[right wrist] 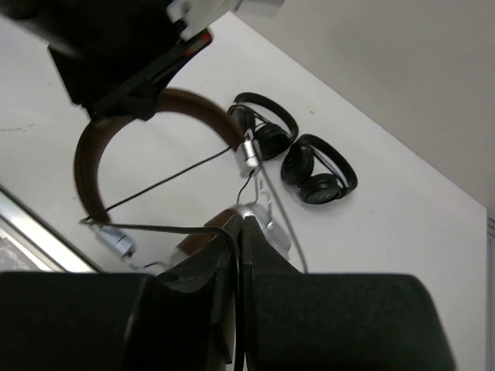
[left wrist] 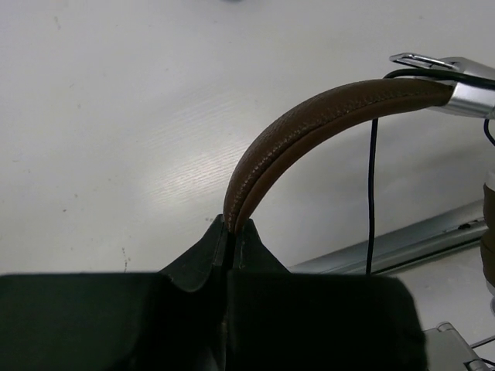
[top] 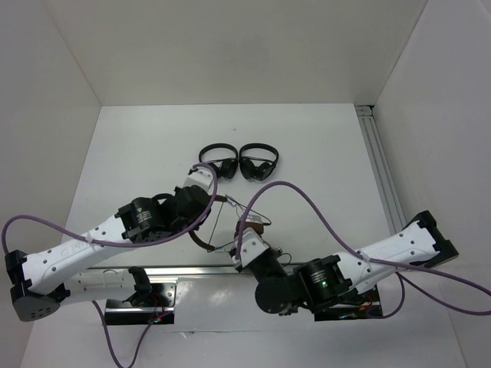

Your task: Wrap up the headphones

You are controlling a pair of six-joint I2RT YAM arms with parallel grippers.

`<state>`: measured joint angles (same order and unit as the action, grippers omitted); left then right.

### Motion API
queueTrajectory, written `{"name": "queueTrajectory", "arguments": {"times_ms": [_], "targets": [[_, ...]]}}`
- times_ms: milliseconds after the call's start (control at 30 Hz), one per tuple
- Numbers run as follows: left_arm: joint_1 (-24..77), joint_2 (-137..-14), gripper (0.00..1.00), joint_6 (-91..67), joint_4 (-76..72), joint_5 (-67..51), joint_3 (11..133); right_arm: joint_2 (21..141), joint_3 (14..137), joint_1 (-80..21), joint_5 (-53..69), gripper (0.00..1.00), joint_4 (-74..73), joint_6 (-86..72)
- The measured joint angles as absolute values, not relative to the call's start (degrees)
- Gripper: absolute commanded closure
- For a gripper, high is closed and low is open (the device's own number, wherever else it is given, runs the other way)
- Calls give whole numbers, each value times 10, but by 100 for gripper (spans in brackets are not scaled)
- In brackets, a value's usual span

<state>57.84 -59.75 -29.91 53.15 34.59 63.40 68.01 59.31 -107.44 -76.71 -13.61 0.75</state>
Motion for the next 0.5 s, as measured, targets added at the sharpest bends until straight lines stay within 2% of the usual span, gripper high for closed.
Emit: {"name": "queueTrajectory", "arguments": {"times_ms": [167, 333, 500], "targets": [[605, -597, 100, -291, 520, 331, 622, 630, 592, -1043, -772, 82, -89, 70], [608, -595, 100, -284, 521, 326, 612, 589, 592, -966, -740, 81, -69, 103], [608, -570, 100, -284, 516, 318, 611, 581, 592, -859, -654, 94, -70, 103]]}}
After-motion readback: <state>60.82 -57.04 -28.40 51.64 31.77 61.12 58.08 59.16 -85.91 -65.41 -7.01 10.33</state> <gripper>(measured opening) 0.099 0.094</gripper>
